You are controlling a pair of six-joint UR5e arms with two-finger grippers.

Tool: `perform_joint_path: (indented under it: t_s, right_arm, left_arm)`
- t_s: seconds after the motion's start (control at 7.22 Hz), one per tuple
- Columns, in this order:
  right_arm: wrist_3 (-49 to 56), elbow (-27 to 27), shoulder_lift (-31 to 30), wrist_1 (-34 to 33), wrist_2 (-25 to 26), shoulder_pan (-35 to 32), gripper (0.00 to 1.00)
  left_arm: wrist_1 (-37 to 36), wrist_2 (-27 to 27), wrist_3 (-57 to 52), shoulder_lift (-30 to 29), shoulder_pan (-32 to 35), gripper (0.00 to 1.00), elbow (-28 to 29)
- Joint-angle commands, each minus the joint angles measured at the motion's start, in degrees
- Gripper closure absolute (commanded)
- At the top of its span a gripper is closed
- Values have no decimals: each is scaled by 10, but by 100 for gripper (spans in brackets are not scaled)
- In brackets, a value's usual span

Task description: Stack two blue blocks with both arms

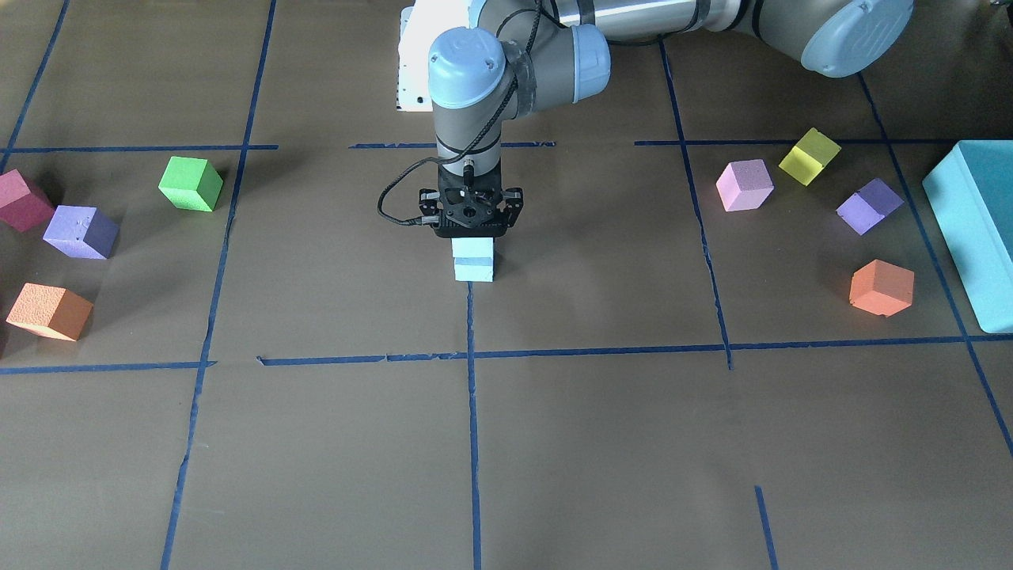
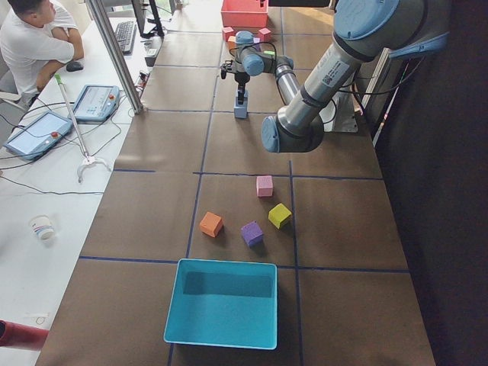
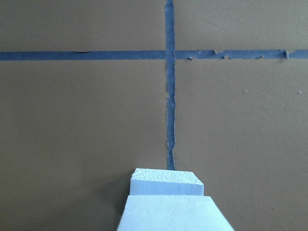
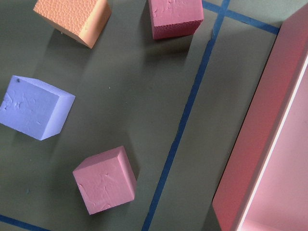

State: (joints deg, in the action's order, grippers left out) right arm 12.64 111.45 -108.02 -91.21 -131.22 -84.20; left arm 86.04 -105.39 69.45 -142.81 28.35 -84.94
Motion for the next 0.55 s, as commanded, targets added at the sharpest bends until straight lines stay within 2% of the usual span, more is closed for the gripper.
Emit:
perform_joint_path:
  t_s: [0.0, 0.42]
  right_arm:
    - [0, -1, 0, 1, 0, -1, 0]
    - [1, -1, 0, 1, 0, 0, 0]
  left_arm:
    - [1, 0, -2, 0, 0, 71, 3]
    - [22, 0, -2, 1, 3, 71, 8]
